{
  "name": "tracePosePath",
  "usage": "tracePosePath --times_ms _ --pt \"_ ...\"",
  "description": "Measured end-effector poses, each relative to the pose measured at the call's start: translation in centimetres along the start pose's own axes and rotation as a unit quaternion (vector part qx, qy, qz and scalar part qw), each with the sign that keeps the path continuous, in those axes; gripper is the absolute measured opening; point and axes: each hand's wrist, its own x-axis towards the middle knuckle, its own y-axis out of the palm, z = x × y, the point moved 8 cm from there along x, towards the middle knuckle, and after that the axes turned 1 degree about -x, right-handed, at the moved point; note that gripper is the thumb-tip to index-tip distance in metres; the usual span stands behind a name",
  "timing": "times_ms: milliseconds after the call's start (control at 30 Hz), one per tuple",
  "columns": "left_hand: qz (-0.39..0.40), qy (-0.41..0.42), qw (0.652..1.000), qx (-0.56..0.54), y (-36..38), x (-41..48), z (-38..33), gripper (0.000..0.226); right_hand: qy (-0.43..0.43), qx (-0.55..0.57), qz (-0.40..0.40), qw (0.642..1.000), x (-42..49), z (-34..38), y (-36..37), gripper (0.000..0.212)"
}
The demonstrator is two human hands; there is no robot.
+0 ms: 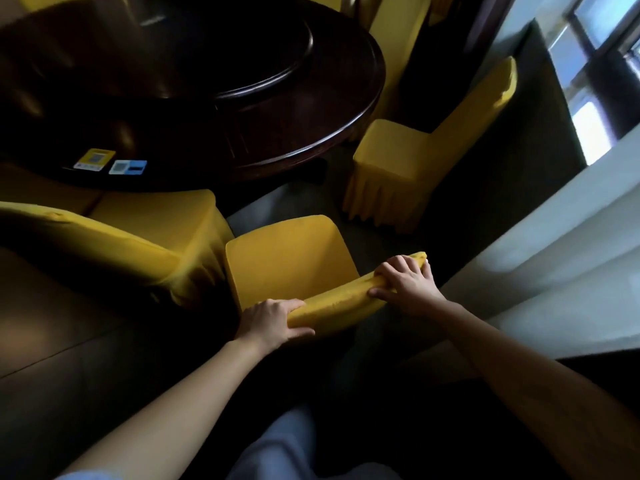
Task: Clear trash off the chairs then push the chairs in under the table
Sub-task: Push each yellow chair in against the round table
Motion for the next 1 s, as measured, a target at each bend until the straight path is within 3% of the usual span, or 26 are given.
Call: tracePosePath --times_ms 233,534,734,867,1001 --pt "0.015 -0.022 1.0 -0.011 -1.3 4.8 0.7 0.06 0.0 0.004 -0.023 1.0 4.4 -1.4 -1.7 0.055" --pt "0.001 -0.085 0.991 -0.103 -4.2 12.0 3.5 0.085 -0.031 0.019 -0.03 0.999 12.4 -2.1 -4.0 0.054" --pt "0.017 -0.086 0.993 -0.084 -5.2 17.0 2.7 0.076 -0.04 0.015 -0.019 0.999 18.1 -4.4 -6.7 0.06" --pt "-0.002 -0.051 0.995 -0.083 -3.8 16.7 1.3 0.064 -0.058 -0.011 -0.018 0.998 17.5 -6.0 -6.1 0.076" --pt "-0.009 -0.024 0.995 -0.092 -3.5 16.5 1.2 0.061 -0.057 -0.01 -0.034 0.998 16.9 -5.8 -5.9 0.076"
